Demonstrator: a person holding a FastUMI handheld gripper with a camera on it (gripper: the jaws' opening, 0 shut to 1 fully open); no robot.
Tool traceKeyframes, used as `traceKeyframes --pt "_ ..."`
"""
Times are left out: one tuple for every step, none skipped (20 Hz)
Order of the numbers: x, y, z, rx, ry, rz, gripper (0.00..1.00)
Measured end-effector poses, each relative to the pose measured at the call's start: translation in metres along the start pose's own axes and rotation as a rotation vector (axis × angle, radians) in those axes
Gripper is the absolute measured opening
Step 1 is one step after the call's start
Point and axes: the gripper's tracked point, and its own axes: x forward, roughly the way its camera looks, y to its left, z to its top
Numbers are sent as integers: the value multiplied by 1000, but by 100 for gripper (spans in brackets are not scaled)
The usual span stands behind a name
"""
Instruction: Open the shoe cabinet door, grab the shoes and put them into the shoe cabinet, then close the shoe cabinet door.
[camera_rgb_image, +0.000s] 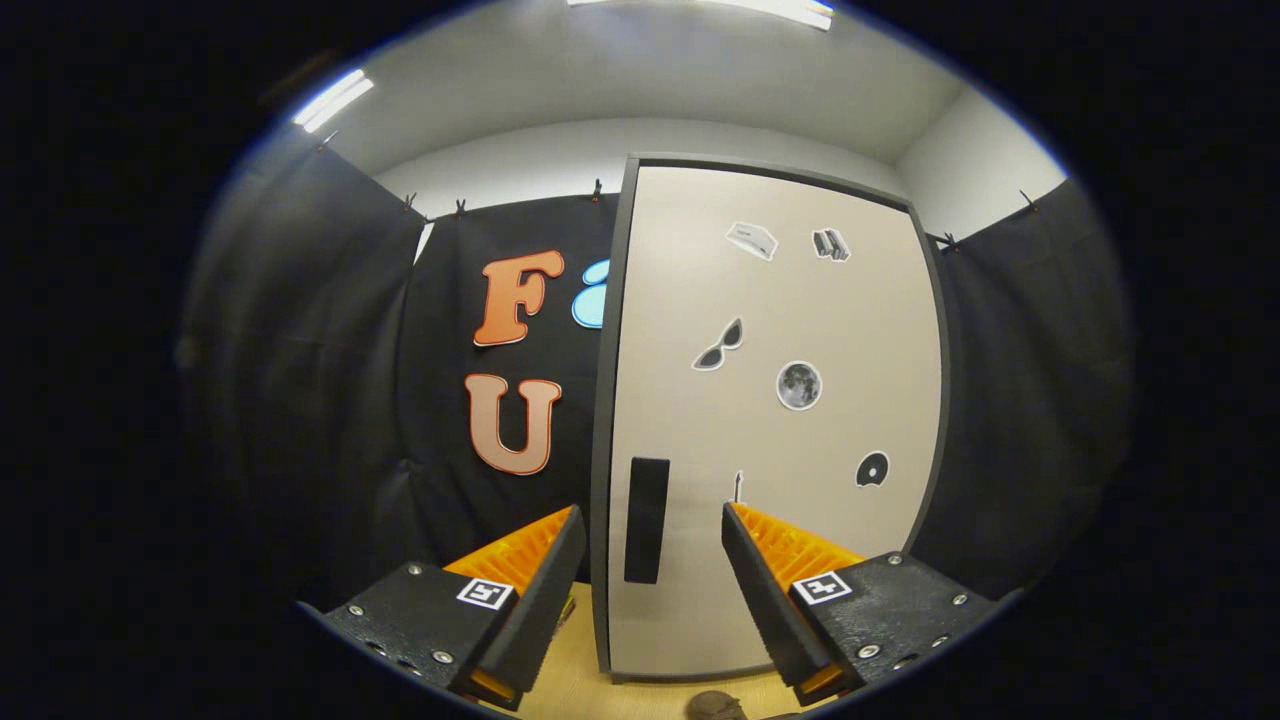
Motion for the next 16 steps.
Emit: traceKeyframes --pt "7 3 -1 -6 -3 10 83" --pt "13 5 -4 -15 -5 14 82" --pt "19 6 -8 -25 -5 16 80" --pt "26 8 -11 -32 -4 21 79" --pt "32 9 -15 -35 0 27 77" --pt "38 12 -20 -33 5 35 76" --pt "44 13 -24 -30 11 41 75" --pt "51 12 -28 -25 16 38 73" --pt "57 11 -32 -18 25 30 71" --pt "64 8 -36 -10 34 18 70" --pt "70 4 -40 -5 41 7 68" --pt "76 2 -44 0 46 -1 66" --pt "82 2 -48 7 50 4 64" --pt "88 3 -51 16 59 11 62" --pt "89 6 -56 23 67 18 56" --pt "92 7 -58 26 75 12 53"
